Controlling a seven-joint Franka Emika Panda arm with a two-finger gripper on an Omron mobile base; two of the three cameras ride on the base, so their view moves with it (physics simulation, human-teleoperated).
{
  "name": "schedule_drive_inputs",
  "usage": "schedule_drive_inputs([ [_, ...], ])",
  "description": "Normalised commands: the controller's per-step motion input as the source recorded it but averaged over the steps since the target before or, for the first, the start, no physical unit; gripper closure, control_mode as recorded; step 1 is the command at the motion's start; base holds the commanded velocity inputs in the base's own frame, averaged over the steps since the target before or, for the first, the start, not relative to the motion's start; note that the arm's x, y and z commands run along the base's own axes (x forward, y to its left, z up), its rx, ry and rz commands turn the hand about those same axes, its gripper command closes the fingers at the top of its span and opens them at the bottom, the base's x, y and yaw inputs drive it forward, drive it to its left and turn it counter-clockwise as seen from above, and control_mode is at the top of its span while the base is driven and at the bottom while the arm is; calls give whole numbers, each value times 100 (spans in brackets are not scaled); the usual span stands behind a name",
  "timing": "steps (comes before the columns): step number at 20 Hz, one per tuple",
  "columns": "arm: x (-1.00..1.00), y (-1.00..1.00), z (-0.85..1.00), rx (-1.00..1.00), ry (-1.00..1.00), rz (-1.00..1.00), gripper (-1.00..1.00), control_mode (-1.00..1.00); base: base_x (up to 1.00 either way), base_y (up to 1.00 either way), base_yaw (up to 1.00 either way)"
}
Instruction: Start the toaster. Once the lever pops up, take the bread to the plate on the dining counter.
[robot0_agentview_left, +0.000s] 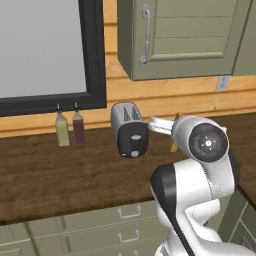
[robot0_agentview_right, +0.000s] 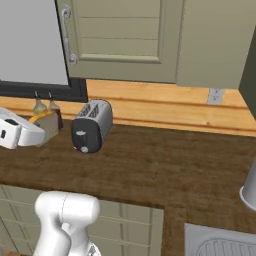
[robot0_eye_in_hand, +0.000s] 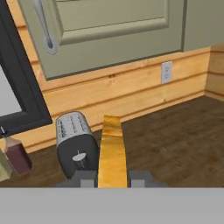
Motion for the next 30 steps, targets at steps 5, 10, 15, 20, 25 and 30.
schedule_drive_inputs([
  [5,0,0,0,0,0,0,100,100,0,-3,-23],
  [10,0,0,0,0,0,0,100,100,-27,4,-37],
  [15,0,0,0,0,0,0,100,100,-66,44,-32],
  [20,0,0,0,0,0,0,100,100,-71,41,-44],
  [25,0,0,0,0,0,0,100,100,-38,14,-69],
  [30,0,0,0,0,0,0,100,100,-2,5,-93],
])
